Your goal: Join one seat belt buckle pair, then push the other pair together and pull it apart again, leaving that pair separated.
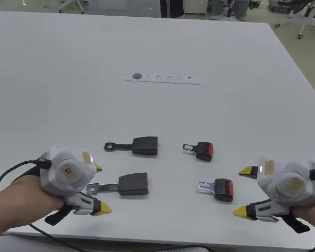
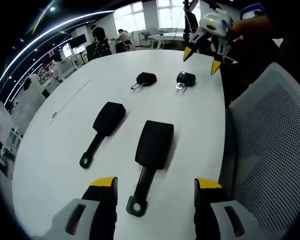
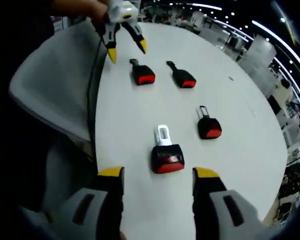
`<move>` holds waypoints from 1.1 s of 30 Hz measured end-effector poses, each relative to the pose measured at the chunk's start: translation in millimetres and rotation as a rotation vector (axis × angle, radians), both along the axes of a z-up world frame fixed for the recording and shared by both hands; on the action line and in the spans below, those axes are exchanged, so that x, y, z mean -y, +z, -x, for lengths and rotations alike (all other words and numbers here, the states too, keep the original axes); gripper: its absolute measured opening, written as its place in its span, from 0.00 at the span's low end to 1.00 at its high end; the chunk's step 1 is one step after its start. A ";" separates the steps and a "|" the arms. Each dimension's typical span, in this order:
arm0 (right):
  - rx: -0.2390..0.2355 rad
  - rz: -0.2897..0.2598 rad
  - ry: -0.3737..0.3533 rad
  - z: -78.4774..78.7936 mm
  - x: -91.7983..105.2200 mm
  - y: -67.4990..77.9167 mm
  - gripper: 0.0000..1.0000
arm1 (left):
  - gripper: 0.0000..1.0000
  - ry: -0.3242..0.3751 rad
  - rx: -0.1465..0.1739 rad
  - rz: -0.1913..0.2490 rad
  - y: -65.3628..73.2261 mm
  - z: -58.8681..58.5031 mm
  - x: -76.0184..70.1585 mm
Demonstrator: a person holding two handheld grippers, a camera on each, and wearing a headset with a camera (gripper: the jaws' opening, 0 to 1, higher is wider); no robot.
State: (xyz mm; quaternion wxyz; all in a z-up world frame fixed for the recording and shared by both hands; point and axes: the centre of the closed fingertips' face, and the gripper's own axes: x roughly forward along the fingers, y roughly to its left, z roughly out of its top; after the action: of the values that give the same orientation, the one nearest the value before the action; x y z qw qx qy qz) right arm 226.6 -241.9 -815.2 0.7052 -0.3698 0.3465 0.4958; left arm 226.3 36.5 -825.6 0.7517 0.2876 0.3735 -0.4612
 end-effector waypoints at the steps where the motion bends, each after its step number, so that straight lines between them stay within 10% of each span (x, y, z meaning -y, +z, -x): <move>1: -0.002 -0.001 0.000 -1.0 -0.3 -2.0 0.55 | 0.63 -0.012 -0.003 -0.006 -2.6 -0.7 4.4; 13: -0.030 -0.023 -0.020 -21.9 -9.5 -17.6 0.49 | 0.54 -0.101 -0.014 -0.046 -13.8 -17.3 26.6; 17: -0.105 -0.074 -0.074 -27.5 -14.4 -25.5 0.45 | 0.53 -0.141 -0.008 -0.082 -16.8 -20.1 32.7; 25: -0.143 -0.042 -0.033 -27.4 -17.7 -37.8 0.37 | 0.43 -0.167 -0.099 -0.039 -20.2 -19.3 46.0; 33: -0.148 -0.005 0.037 -27.1 -19.3 -40.1 0.35 | 0.33 -0.294 -0.048 -0.131 -25.4 -24.9 42.9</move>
State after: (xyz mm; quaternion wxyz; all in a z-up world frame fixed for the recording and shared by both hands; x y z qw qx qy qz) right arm 253.6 -222.6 -855.3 0.6693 -0.3367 0.3898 0.5355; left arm 251.3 -6.4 -851.0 0.6465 0.3764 0.3745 -0.5479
